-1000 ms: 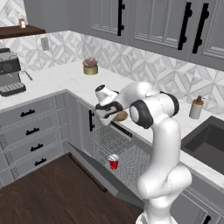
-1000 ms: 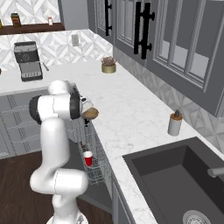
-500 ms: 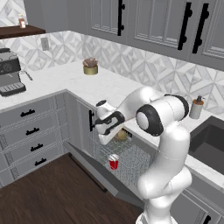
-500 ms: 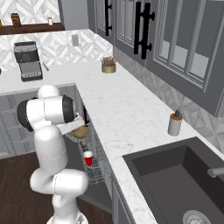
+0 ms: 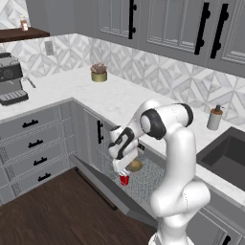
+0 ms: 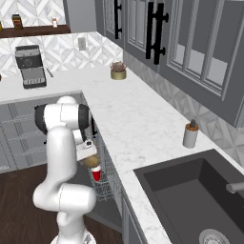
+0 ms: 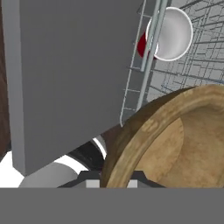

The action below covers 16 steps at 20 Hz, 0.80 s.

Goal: Pick up the cup and bowl from the counter, place them in the dishwasher, and close the dishwasher door.

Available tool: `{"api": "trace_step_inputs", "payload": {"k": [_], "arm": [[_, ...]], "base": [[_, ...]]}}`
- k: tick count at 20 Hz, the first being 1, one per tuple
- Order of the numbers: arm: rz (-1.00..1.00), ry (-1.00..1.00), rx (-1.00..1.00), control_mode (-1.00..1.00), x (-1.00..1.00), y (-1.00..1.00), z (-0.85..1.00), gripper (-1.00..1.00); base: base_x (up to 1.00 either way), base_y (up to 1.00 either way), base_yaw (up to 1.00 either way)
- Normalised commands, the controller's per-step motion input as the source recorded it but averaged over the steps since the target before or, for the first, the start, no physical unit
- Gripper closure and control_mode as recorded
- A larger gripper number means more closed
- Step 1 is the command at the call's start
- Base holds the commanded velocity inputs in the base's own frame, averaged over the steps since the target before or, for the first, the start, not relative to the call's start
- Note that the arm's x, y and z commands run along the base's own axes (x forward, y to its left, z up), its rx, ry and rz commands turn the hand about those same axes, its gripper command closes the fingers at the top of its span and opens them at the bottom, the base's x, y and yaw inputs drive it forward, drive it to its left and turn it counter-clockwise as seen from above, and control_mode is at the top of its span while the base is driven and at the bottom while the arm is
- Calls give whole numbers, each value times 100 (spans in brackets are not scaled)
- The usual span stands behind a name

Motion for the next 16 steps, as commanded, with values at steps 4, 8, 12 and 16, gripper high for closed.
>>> {"api": "trace_step_inputs", "payload": {"k": [4,8,12,16], "arm": [[0,0,-2,-100,39,-15,-51,100],[0,0,-1,-100,22,-28,-40,100],[1,0,0,-100,16,-38,-44,100],[1,0,0,-100,21,-29,-45,100]], "base": [[0,0,0],[0,0,0],[0,0,0],[0,0,0]]}}
